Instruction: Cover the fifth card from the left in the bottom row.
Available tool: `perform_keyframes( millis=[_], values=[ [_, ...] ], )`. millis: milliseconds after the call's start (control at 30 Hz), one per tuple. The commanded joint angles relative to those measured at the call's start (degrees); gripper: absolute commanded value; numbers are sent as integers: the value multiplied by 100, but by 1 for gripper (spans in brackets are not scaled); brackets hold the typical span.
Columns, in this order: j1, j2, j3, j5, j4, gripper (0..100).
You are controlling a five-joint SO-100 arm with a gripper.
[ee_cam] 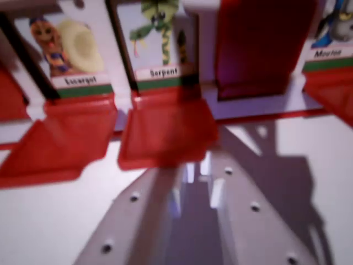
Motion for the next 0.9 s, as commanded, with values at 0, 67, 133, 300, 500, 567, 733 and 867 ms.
perform_keyframes(
  millis=[0, 67, 133, 300, 500, 567, 733, 867],
  values=[
    [-141, 62, -756, 62, -105, 0],
    [-167, -26, -844, 79, -114, 0],
    [-193, -123, -932, 97, -132, 0],
    [-211, -343, -1204, 141, -132, 0],
    [-193, -580, -1600, 123, -132, 0],
    [-185, -677, -1723, 114, -132, 0],
    [-176, -940, -1951, 114, -149, 0],
    [-202, -1002, -2030, 123, -149, 0]
  ],
)
